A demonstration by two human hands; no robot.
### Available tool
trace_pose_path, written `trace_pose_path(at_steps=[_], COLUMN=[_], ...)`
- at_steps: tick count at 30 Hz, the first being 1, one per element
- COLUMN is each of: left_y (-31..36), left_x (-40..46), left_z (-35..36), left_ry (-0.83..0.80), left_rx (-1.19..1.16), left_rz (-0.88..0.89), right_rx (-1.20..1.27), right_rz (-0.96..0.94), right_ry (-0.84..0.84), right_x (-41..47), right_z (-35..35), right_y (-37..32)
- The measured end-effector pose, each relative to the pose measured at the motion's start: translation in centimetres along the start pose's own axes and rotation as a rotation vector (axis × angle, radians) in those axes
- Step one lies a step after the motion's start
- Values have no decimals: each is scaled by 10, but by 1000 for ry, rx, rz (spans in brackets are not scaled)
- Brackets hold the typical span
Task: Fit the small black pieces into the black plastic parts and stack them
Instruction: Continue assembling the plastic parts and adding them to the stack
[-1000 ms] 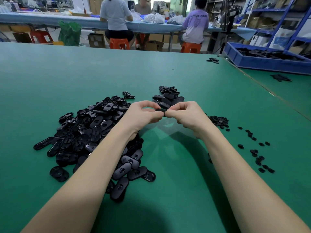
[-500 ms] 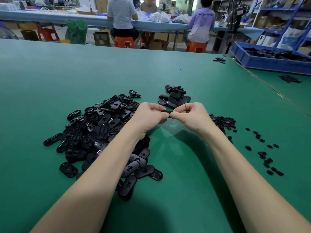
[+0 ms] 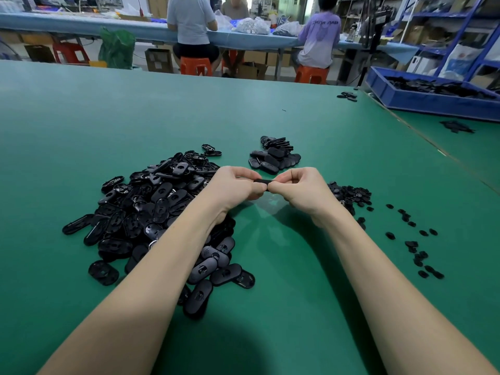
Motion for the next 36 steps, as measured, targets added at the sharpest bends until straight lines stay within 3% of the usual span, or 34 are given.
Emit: trace_pose_path(at_steps=[15,24,36], left_y=[-2,8,14], left_x=[2,0,1], left_z=[2,-11,-12], left_ry=[51,-143,-180], left_rx=[-33,-317,-277], left_rz=[-28,-138,-81], right_rx=[22,378,476], right_rz=[10,177,230], right_ry=[-18,-190,-223], right_x=[-5,-5,-6], right_z=[-1,-10,-13], right_y=[-3,-7,-7])
Point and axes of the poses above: each hand's wrist, its own x-axis towards the middle knuckle, its own z-axis out of the palm, y = z × x, the point moved 1 cm from there along x, towards the middle knuckle, and after that the axes turned 7 degrees about y, right-handed, at the moved point
